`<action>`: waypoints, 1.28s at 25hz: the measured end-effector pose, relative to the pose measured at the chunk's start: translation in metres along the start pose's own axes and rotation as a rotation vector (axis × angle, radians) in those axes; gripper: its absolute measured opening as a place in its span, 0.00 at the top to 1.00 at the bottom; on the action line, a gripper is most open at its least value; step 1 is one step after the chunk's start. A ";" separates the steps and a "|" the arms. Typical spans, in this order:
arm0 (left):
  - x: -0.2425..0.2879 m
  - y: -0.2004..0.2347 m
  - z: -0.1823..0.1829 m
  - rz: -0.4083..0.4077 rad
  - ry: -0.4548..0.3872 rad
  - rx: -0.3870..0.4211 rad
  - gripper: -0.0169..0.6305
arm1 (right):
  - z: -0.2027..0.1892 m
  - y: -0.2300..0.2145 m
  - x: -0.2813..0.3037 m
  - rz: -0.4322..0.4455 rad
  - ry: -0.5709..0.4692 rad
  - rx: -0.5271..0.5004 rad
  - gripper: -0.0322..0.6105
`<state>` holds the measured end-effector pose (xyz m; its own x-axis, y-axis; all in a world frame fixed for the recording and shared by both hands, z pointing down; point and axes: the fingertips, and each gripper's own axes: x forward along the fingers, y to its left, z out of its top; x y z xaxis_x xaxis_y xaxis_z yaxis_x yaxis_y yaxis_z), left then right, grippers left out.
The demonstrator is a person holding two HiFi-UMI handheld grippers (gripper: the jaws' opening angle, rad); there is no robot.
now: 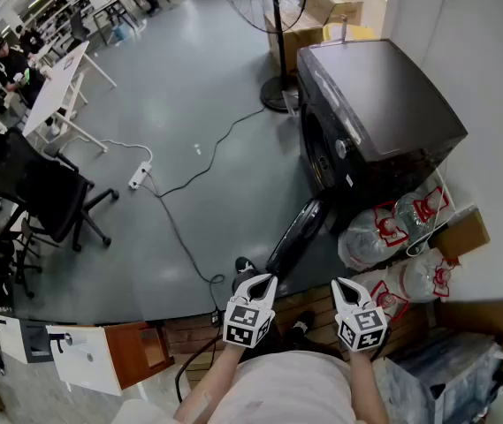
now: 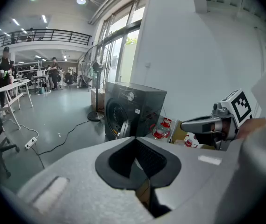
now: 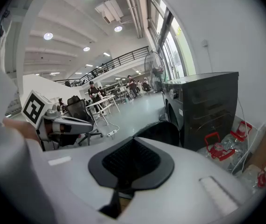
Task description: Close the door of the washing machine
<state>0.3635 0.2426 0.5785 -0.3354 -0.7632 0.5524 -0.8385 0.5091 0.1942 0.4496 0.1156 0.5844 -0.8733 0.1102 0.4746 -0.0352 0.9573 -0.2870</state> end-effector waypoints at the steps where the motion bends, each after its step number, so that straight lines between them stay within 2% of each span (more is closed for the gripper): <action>1: 0.000 0.001 0.000 0.001 0.002 -0.001 0.96 | 0.001 0.000 0.000 -0.002 -0.002 0.002 0.95; 7: 0.007 0.001 -0.006 -0.012 0.010 0.004 0.96 | 0.003 0.000 0.003 0.006 -0.003 0.007 0.95; 13: 0.035 0.019 -0.019 -0.024 0.052 0.021 0.96 | -0.003 0.008 0.009 0.054 -0.008 0.073 0.95; 18: 0.061 0.029 -0.019 -0.023 0.082 0.039 0.96 | -0.007 0.007 0.017 0.089 0.032 0.043 0.94; 21: 0.078 0.029 -0.023 -0.057 0.097 0.037 0.96 | -0.005 0.006 0.023 0.113 0.041 0.039 0.95; 22: 0.084 0.030 -0.025 -0.065 0.107 0.039 0.91 | -0.003 0.005 0.026 0.121 0.042 0.032 0.94; 25: 0.101 0.036 -0.035 -0.054 0.149 0.055 0.90 | 0.001 0.000 0.035 0.155 0.046 0.003 0.94; 29: 0.119 0.040 -0.047 -0.043 0.202 0.067 0.84 | -0.003 -0.004 0.045 0.249 0.077 -0.056 0.94; 32: 0.128 0.040 -0.049 -0.053 0.225 0.070 0.78 | -0.005 -0.011 0.052 0.278 0.110 -0.111 0.94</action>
<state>0.3079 0.1851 0.6966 -0.1922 -0.6764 0.7110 -0.8827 0.4358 0.1759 0.4070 0.1124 0.6162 -0.7841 0.3940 0.4796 0.2562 0.9092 -0.3282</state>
